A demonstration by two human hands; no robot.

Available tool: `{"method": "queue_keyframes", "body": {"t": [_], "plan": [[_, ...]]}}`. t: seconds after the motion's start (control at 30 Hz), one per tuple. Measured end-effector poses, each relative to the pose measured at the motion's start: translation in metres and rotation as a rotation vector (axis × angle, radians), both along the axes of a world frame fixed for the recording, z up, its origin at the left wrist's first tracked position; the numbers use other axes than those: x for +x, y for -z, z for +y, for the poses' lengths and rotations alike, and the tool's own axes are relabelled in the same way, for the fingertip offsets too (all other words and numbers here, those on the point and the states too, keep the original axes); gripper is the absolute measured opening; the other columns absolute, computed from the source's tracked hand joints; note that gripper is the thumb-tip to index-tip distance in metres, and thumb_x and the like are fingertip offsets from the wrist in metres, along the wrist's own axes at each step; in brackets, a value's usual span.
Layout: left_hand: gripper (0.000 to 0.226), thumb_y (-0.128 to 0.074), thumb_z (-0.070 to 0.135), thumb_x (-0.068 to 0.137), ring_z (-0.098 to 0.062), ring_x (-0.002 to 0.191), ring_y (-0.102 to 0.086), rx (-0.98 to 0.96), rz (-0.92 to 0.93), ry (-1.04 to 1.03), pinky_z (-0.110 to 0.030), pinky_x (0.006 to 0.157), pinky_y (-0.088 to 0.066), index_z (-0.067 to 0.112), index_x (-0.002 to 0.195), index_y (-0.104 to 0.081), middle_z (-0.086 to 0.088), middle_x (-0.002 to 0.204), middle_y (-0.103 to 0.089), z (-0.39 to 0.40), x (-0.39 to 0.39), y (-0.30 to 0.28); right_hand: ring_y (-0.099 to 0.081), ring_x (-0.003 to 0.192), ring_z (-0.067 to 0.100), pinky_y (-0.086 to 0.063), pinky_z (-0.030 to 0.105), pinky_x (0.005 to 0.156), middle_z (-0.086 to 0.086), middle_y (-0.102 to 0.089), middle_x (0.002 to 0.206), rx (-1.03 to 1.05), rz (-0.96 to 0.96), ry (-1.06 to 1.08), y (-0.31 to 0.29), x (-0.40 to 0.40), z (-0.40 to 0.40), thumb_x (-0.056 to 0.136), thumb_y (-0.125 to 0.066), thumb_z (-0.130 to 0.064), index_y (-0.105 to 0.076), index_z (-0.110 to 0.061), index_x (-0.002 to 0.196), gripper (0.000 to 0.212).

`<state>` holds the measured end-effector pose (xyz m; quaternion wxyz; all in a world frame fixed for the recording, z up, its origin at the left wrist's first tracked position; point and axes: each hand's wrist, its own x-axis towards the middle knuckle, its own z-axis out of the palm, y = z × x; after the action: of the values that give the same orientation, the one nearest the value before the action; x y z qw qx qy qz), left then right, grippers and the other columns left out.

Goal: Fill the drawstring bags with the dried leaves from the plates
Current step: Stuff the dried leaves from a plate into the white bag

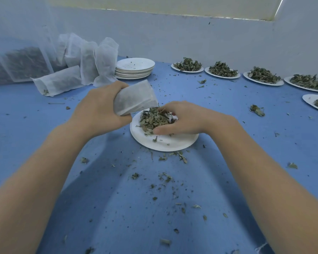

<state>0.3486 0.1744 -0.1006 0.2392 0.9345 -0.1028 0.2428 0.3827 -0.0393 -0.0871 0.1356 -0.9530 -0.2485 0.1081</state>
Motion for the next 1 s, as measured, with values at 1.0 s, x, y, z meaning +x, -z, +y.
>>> {"method": "queue_keyframes", "body": {"t": [1.0], "plan": [[0.049, -0.067, 0.026, 0.066, -0.018, 0.084, -0.048, 0.004, 0.041, -0.046, -0.035, 0.071, -0.041, 0.028, 0.113, -0.052, 0.01, 0.088, -0.053, 0.002, 0.003, 0.0, -0.054, 0.074, -0.001, -0.046, 0.015, 0.066, -0.015, -0.06, 0.083, 0.16, -0.138, -0.053, -0.007, -0.007, 0.009, 0.079, -0.071, -0.034, -0.069, -0.031, 0.092, 0.014]]}}
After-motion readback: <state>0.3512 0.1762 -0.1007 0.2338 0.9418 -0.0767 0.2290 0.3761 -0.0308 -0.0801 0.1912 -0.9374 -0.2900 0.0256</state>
